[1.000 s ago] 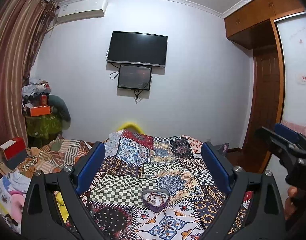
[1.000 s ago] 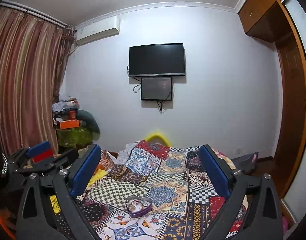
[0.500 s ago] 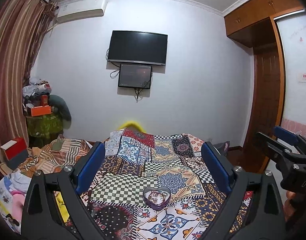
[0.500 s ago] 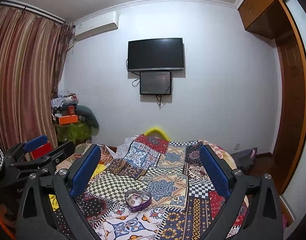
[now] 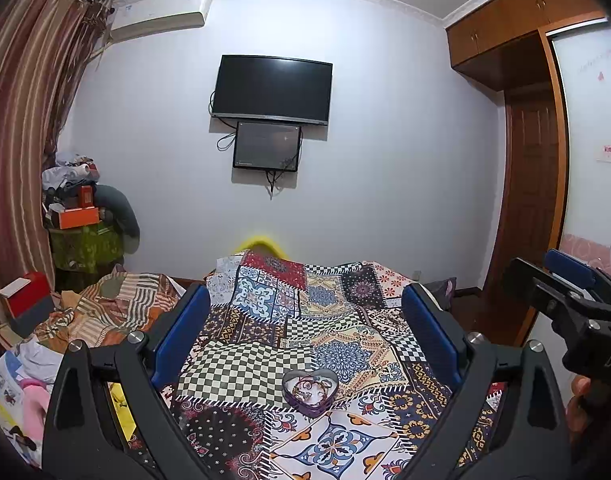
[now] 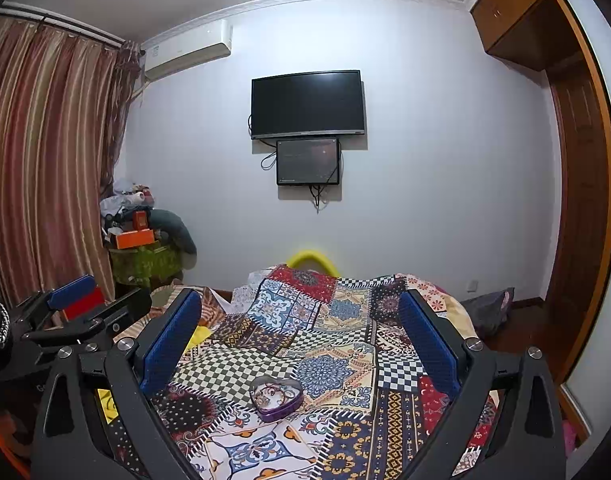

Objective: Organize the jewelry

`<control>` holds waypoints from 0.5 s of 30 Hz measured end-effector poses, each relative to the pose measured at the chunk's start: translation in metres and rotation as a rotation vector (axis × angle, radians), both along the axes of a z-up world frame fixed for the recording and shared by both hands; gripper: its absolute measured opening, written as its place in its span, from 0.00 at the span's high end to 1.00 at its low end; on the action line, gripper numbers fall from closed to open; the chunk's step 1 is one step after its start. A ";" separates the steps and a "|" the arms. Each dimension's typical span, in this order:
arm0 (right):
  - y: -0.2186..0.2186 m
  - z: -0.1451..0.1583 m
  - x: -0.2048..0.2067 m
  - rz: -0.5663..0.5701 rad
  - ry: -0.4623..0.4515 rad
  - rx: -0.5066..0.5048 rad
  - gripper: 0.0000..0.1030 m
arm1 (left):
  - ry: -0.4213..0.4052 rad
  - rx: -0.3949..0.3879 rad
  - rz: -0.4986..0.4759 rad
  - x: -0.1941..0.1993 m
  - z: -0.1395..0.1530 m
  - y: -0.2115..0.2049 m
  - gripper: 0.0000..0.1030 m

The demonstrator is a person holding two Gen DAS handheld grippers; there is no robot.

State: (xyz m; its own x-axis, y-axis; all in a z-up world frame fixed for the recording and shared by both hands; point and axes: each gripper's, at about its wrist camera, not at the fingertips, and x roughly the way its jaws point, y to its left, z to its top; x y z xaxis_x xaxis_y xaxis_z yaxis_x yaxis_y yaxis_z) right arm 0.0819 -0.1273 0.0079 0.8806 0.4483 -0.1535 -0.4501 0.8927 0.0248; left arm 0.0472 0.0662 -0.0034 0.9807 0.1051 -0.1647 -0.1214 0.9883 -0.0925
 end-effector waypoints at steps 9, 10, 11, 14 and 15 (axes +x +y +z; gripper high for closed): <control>0.000 -0.001 0.000 0.004 0.015 -0.001 0.05 | 0.001 0.002 -0.003 0.000 -0.001 -0.001 0.06; 0.000 -0.001 0.000 0.005 0.016 -0.002 0.05 | 0.002 0.002 -0.004 0.000 -0.001 -0.001 0.06; 0.000 -0.001 0.000 0.006 0.017 -0.001 0.05 | 0.002 0.003 -0.005 0.000 -0.001 -0.001 0.06; -0.001 -0.001 0.000 0.007 0.019 0.000 0.05 | 0.003 0.003 -0.005 0.000 -0.001 -0.001 0.06; -0.001 -0.001 0.000 0.007 0.019 0.000 0.05 | 0.004 0.002 -0.007 0.000 -0.001 -0.001 0.06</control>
State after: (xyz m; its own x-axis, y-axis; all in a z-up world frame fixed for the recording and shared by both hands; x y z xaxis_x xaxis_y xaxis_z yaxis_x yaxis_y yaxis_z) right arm 0.0816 -0.1285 0.0070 0.8744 0.4544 -0.1704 -0.4558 0.8895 0.0334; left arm 0.0471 0.0654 -0.0041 0.9808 0.0985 -0.1685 -0.1148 0.9893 -0.0900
